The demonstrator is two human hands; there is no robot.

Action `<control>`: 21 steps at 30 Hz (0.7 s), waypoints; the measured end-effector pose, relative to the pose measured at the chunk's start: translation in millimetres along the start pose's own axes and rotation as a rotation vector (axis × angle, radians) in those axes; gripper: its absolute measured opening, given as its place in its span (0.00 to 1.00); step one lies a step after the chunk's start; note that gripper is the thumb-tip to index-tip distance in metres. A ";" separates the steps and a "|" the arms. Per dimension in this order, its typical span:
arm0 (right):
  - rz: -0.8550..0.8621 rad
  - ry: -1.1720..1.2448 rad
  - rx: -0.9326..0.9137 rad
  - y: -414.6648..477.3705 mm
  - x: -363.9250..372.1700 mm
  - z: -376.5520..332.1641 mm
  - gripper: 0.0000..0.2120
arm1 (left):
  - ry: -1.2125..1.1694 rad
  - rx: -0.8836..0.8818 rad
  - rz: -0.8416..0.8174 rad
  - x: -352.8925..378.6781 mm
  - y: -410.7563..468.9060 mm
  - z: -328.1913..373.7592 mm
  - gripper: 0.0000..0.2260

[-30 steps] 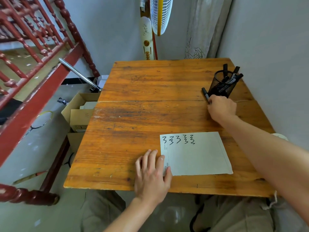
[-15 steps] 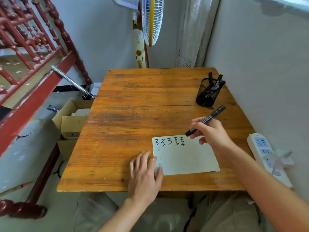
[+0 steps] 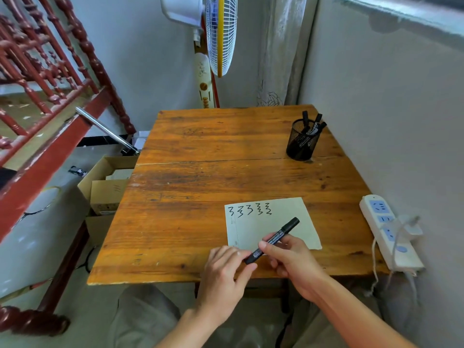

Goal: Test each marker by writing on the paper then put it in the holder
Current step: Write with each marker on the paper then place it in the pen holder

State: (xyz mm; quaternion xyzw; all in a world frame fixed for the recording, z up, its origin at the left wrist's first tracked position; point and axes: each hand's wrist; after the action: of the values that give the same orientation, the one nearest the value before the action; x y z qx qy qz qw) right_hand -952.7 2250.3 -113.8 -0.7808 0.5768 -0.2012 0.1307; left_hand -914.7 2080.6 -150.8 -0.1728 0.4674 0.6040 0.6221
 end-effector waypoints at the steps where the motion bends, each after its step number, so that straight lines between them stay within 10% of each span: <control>1: -0.011 0.002 -0.003 0.3 1.3 -0.6 0.12 | -0.005 0.006 -0.005 -0.5 0.5 0.5 0.14; 10: -0.090 -0.519 -0.082 4.0 -18.8 -8.7 0.19 | -0.088 -0.029 -0.043 -15.1 4.8 -16.5 0.15; 21: -0.261 -0.453 -0.065 -2.6 -30.8 -24.3 0.13 | 0.056 0.164 -0.217 -11.3 12.8 -11.8 0.09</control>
State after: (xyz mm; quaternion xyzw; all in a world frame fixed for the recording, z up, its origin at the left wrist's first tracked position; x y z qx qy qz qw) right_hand -969.6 2281.2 -96.2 -0.8776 0.4334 -0.0178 0.2042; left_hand -928.9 2067.5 -143.3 -0.1876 0.5111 0.4878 0.6823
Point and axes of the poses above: each hand's wrist, its own y-axis towards the middle knuckle, its own x-axis out of the palm, z = x × y, and after that the axes turned 7 degrees about -z, right-handed
